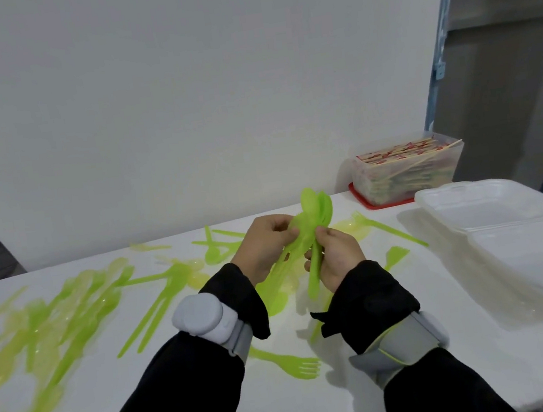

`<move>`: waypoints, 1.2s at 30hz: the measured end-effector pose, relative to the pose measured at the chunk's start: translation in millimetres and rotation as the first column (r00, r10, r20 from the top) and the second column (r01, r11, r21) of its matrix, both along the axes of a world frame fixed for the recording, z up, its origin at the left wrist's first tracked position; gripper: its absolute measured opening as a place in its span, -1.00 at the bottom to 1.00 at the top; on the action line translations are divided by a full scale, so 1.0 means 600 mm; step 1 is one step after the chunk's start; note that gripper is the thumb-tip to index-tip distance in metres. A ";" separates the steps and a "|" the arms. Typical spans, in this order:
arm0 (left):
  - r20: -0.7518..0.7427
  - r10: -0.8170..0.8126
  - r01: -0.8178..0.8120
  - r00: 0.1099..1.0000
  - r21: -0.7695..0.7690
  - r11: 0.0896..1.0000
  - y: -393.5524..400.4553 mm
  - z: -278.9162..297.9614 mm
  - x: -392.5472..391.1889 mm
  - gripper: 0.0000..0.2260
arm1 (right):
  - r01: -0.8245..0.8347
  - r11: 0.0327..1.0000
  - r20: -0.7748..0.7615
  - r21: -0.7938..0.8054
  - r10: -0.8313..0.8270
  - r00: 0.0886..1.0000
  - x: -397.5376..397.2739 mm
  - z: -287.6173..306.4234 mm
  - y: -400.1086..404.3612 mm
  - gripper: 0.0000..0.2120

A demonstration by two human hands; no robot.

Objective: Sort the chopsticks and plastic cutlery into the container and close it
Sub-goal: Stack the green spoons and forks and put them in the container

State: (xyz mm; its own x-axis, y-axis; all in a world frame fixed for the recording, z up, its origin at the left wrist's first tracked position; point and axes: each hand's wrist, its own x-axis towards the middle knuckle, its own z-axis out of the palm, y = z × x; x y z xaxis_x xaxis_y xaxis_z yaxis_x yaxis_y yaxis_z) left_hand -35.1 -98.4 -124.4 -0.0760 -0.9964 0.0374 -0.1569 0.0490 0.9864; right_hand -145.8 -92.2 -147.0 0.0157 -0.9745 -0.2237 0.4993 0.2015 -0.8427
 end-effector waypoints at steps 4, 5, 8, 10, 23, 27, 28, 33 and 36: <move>0.174 0.021 -0.020 0.985 -0.006 1.000 0.005 -0.007 -0.014 -0.82 | 0.068 0.998 0.012 0.001 -0.068 0.998 0.000 0.001 -0.003 -0.74; 0.146 0.044 -0.044 0.988 -0.003 0.999 0.005 -0.008 -0.016 -0.83 | 0.068 0.998 0.051 0.007 -0.068 0.996 0.001 0.001 -0.003 -0.74; -0.051 0.147 -0.145 0.988 0.034 0.989 -0.003 0.002 -0.014 -0.82 | -0.017 0.999 0.194 0.050 0.006 0.981 -0.003 0.001 -0.002 -0.75; -0.189 0.190 -0.175 0.963 0.093 0.980 -0.008 0.011 -0.010 -0.82 | -0.120 0.991 0.197 0.053 0.107 0.975 -0.004 0.002 0.000 -0.76; -0.200 0.192 -0.185 0.961 0.052 0.981 -0.006 0.000 -0.022 -0.77 | -0.394 0.900 -0.183 0.186 0.426 0.886 -0.021 0.017 0.009 -0.72; -0.182 0.169 -0.166 0.969 0.031 0.986 -0.004 0.001 -0.022 -0.84 | -0.446 0.869 -0.162 0.215 0.482 0.861 -0.025 0.008 0.009 -0.68; -0.190 0.184 -0.182 0.964 0.025 0.983 -0.005 0.003 -0.021 -0.80 | -0.434 0.875 -0.171 0.215 0.471 0.865 -0.026 0.005 0.007 -0.68; -0.210 0.212 -0.225 0.955 -0.041 0.974 -0.007 0.016 -0.023 -0.79 | -0.311 0.937 -0.313 0.161 0.347 0.884 -0.029 0.003 -0.002 -0.70; -0.305 0.239 -0.267 0.922 -0.052 0.962 -0.010 0.030 -0.020 -0.82 | -0.282 0.954 -0.417 0.100 0.297 0.859 -0.037 0.008 -0.005 -0.74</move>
State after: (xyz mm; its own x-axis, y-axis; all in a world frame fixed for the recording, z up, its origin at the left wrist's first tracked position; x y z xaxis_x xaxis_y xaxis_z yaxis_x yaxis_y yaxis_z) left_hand -47.3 -104.6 -106.4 0.2063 -0.9722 0.1103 0.1200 0.1370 0.9833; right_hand -168.1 -95.2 -142.4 0.1925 -0.9324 -0.3057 0.0118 0.3137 -0.9494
